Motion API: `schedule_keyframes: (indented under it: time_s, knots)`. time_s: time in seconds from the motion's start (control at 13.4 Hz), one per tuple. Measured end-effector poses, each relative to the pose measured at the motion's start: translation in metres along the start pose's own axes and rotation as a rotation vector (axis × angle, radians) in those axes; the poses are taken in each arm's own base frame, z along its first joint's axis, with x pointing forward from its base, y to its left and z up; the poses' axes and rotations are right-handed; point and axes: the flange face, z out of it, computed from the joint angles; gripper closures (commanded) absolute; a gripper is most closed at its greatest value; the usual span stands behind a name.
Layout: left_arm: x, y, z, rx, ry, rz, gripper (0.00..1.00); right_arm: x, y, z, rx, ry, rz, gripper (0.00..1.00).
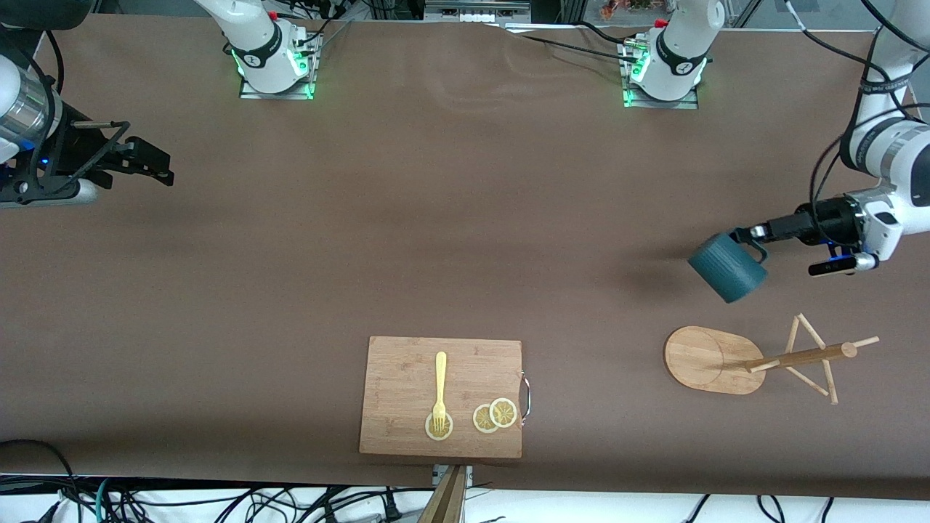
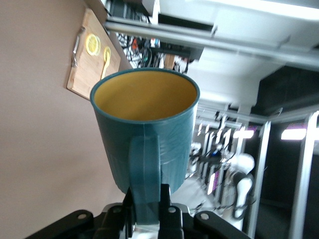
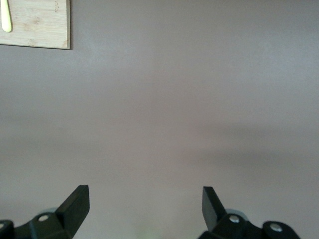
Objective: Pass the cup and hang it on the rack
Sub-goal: 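Lift the mug by its handle with the left gripper toward the rack, then hang the mug handle on a rack peg and open the left gripper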
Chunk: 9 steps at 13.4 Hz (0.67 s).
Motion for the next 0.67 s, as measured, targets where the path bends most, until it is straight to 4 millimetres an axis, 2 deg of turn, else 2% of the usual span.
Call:
schedule_keyframes:
  time_s: [0.37,0.52,0.67]
  knots:
    - [0.027,0.008,-0.037,-0.088,0.044,-0.084,1.0,0.001,0.001,0.002,0.0,-0.002,0.001,0.0]
    - [0.036,-0.005,-0.043,-0.153,0.087,-0.104,1.0,0.001,0.001,0.002,0.0,-0.002,0.001,0.0]
    - [0.054,-0.021,-0.045,-0.185,0.106,-0.112,1.0,0.001,0.001,0.002,0.001,-0.002,0.001,0.0]
